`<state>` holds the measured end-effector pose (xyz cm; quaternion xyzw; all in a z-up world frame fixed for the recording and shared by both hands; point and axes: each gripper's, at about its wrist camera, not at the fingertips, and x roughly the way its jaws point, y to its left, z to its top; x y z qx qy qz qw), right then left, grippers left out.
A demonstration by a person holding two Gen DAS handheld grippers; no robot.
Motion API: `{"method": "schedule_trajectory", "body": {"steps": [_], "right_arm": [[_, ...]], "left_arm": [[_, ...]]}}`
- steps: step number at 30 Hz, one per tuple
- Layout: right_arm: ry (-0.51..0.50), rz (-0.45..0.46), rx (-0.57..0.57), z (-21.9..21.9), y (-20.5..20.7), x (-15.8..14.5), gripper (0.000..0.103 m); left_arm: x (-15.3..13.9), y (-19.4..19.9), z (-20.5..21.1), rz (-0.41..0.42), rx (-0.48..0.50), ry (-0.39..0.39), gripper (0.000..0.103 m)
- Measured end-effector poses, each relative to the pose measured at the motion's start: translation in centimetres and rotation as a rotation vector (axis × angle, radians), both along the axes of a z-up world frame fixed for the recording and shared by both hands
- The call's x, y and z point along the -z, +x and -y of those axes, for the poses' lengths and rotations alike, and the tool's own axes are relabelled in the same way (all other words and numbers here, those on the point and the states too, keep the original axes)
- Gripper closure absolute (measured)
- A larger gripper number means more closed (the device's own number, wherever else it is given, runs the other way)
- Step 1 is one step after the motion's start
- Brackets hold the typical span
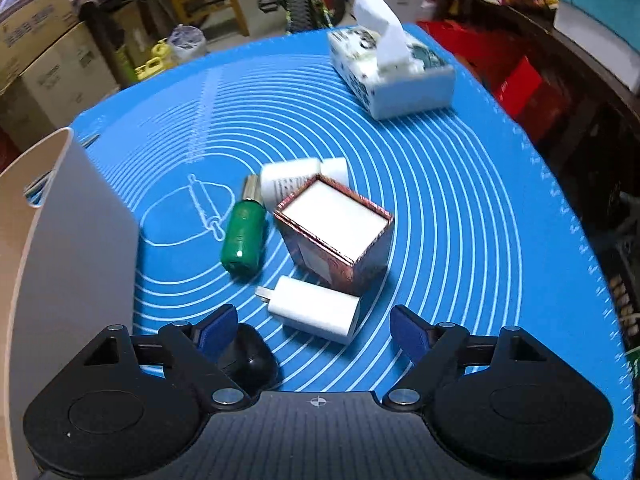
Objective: Organize rigid objects
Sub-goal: 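Move the right tool to the white charger and grasp it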
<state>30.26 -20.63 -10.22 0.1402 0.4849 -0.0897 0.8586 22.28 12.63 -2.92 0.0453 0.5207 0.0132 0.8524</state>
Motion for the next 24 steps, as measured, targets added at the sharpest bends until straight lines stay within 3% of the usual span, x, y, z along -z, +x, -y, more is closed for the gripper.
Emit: {"method": "schedule_trajectory", "body": {"steps": [8,11,13,24], "right_arm": [[-0.054,0.057,0.049,-0.6,0.5,1.4,0.017],[-0.060,0.090,0.070,-0.9,0.3,1.6,0.025],[-0.056,0.119,0.069,-1.0,0.2,1.5,0.038],[-0.084,0.158,0.058,-0.7,-1.3,1.0,0.040]], "left_arm": [[0.0,0.0,0.0,0.000,0.000,0.000,0.092],[0.0,0.0,0.0,0.000,-0.001,-0.001,0.092],[0.0,0.0,0.1,0.000,-0.001,0.000,0.092],[0.0,0.0,0.1,0.000,0.000,0.002,0.092]]}}
